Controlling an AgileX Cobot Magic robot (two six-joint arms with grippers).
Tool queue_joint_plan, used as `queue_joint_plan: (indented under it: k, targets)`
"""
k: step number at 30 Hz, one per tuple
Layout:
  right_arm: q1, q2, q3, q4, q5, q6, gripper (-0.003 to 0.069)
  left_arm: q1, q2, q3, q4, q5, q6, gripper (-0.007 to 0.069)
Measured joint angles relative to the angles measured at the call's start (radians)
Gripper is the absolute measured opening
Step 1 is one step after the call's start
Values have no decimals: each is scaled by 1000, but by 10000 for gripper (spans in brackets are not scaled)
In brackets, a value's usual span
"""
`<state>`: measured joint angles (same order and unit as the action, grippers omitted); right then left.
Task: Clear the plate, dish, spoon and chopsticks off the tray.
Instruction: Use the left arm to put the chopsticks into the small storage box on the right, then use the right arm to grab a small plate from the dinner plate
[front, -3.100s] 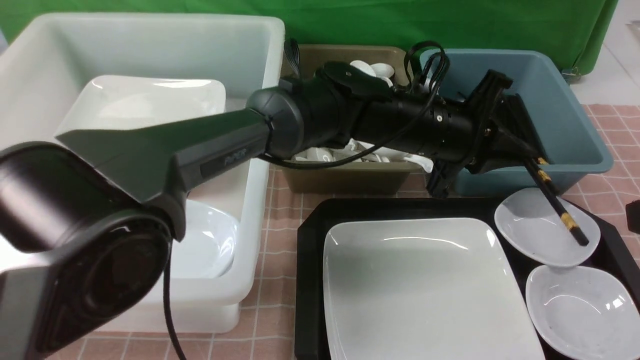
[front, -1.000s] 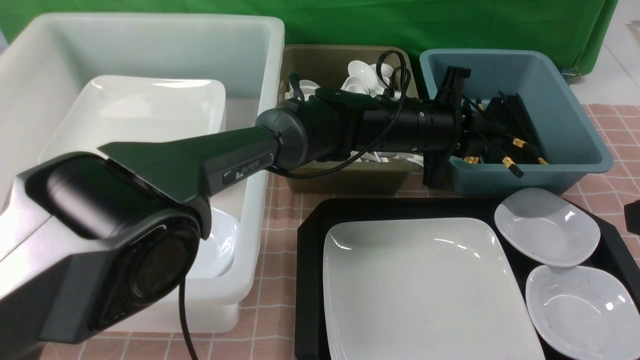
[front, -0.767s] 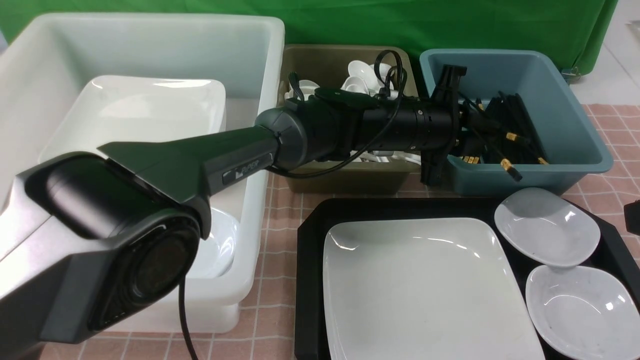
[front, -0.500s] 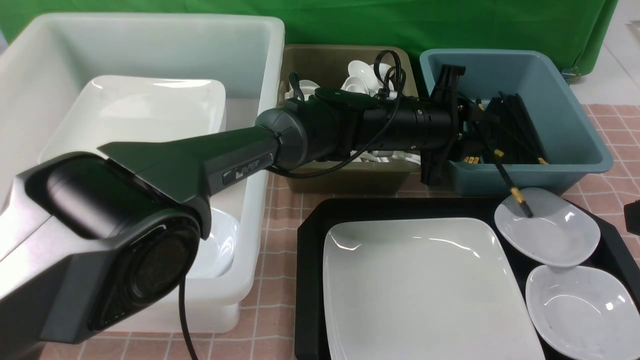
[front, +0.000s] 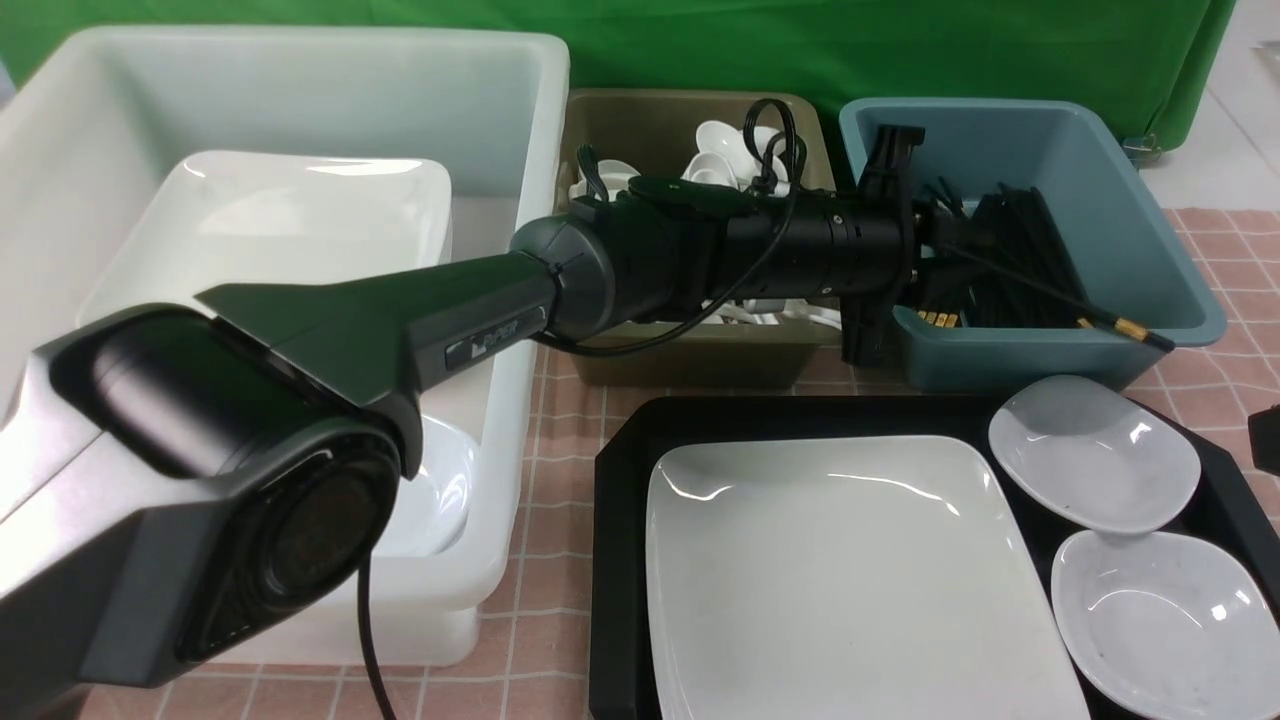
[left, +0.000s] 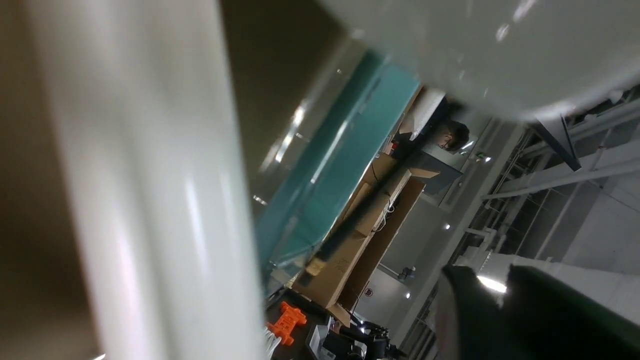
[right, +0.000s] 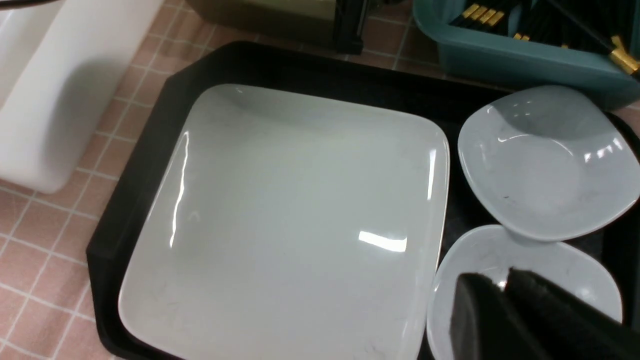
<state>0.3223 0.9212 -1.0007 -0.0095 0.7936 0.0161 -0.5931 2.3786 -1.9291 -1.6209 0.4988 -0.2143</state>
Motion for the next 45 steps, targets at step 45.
queue_joint_plan:
  k: [45]
  targets:
    - [0, -18, -139, -6, 214, -154, 30, -104, -795, -118, 1644, 703, 124, -3]
